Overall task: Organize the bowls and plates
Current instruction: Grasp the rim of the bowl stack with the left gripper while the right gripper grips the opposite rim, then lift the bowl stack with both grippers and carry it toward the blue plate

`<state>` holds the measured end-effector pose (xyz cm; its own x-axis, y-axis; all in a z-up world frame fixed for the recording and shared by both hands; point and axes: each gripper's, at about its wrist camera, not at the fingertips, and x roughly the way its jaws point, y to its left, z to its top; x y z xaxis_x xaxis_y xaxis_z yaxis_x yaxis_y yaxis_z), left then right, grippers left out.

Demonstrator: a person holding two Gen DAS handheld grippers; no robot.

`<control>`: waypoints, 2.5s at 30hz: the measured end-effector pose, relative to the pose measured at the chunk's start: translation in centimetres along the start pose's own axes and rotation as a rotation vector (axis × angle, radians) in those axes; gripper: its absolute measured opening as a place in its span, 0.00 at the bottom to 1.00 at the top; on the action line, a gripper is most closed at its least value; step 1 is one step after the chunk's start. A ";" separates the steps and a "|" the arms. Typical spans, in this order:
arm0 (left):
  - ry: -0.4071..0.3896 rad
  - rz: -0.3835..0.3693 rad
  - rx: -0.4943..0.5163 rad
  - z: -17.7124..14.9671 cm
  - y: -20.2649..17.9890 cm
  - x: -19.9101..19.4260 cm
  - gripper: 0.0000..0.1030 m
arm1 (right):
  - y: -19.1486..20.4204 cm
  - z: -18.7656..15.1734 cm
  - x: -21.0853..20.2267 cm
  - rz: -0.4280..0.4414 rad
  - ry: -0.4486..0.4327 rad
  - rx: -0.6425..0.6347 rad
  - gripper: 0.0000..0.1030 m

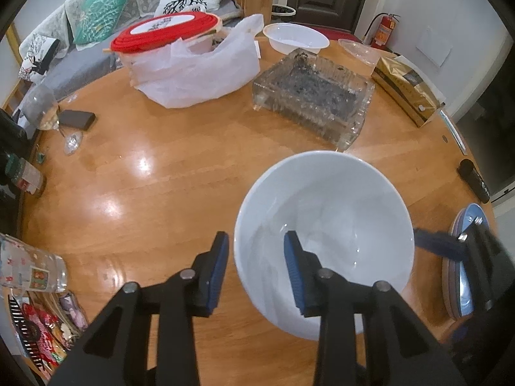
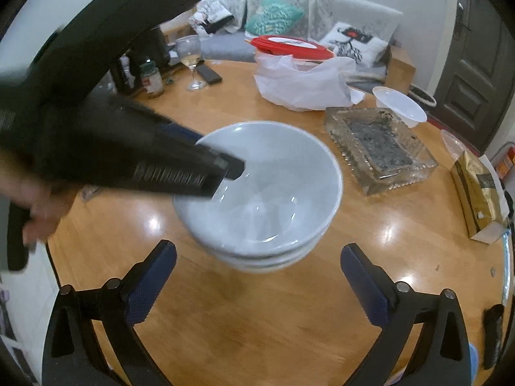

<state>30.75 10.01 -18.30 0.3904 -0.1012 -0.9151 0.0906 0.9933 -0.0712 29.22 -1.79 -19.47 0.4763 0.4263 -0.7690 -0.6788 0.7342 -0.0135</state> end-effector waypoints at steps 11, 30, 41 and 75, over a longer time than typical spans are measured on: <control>0.015 -0.089 -0.027 0.4 0.6 1.8 0.31 | -1.2 -0.5 4.7 0.057 0.008 0.028 0.98; -0.002 -0.190 -0.016 0.8 2.2 2.7 0.20 | -1.4 0.6 8.7 0.083 0.050 0.022 0.99; 0.005 -0.205 -0.037 0.8 2.4 2.9 0.21 | -1.9 0.9 9.2 0.086 0.035 0.027 1.00; 0.093 -0.190 0.006 -9.3 -0.8 -1.6 0.21 | 3.6 -6.7 2.4 0.133 0.062 -0.056 0.98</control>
<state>21.55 9.88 -20.45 0.2793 -0.2807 -0.9182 0.1598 0.9566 -0.2438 24.18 -1.73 -25.65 0.3462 0.4830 -0.8043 -0.7644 0.6423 0.0567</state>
